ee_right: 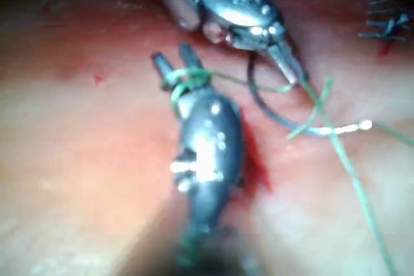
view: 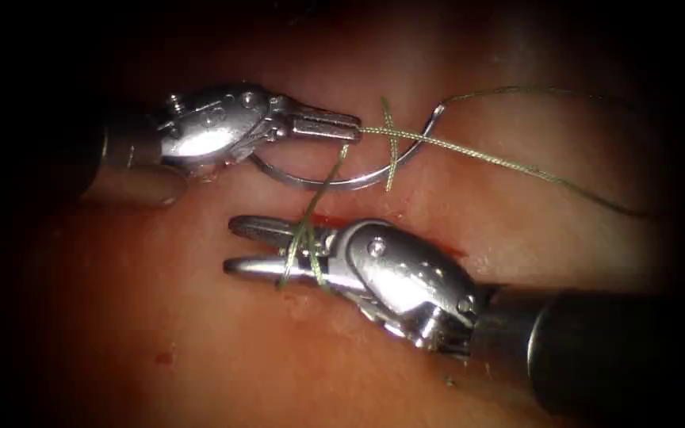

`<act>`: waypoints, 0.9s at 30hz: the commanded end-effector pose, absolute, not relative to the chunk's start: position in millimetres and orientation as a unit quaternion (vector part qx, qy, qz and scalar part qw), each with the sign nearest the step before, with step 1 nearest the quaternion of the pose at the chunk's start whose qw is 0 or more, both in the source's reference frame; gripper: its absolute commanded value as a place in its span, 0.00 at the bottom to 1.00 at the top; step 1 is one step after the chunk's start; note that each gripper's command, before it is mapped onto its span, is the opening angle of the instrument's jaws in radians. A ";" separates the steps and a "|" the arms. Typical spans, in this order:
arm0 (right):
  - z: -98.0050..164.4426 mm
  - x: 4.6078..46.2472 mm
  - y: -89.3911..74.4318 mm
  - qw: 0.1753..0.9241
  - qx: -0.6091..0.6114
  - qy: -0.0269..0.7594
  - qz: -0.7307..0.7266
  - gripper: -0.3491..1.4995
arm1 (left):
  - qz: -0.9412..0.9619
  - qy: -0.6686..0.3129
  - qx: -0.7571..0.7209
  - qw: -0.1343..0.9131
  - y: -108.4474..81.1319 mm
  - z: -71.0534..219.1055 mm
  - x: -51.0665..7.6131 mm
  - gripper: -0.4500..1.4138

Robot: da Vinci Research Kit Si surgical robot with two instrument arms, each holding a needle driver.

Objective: Wound Closure

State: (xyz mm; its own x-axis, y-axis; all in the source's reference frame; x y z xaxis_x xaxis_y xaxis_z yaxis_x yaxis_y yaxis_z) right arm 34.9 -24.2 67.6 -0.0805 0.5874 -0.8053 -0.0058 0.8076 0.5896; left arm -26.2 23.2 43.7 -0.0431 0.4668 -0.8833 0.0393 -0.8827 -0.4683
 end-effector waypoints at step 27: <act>67.1 32.7 -22.8 0.536 0.203 0.738 0.355 0.25 | 0.669 -0.115 -0.704 0.209 15.6 40.9 -21.9 0.00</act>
